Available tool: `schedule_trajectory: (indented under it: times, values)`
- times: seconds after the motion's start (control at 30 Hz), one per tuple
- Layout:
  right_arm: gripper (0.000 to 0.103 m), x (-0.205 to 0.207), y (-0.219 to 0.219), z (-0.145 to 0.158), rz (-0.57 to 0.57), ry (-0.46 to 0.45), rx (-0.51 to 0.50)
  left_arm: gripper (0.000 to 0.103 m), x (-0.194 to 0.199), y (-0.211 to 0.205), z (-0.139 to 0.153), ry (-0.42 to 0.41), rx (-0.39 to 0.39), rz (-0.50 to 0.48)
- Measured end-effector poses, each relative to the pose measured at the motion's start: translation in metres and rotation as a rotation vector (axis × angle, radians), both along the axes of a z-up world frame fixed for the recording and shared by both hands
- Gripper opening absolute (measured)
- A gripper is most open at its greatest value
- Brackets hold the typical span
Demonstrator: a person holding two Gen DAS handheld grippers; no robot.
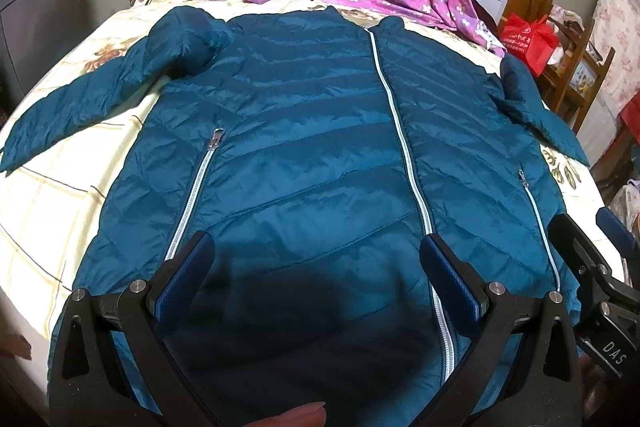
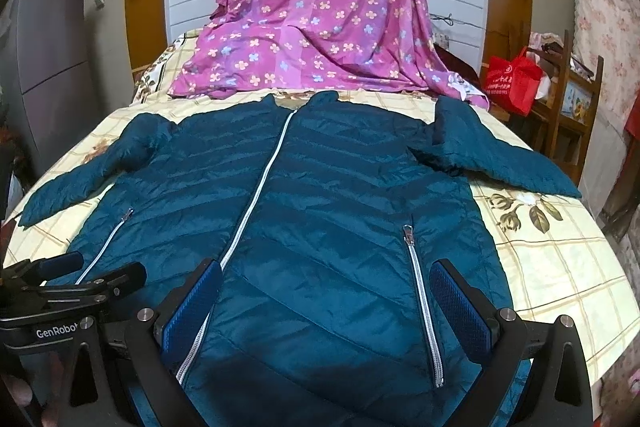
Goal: Fold large clothes
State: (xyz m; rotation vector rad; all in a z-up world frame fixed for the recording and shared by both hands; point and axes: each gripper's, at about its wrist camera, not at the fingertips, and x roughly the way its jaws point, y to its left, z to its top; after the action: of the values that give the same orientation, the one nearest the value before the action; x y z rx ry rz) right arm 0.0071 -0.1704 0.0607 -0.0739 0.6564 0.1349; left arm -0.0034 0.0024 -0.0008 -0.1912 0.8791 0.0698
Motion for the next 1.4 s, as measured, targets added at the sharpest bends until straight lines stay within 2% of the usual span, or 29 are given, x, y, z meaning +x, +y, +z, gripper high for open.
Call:
schedule_trajectory:
  times: [1.4]
  values:
    - [0.103,0.0024,-0.0095,-0.0041,-0.016,0.016,0.019,0.103,0.0002,0.0007,-0.0019,-0.003,-0.005,-0.001]
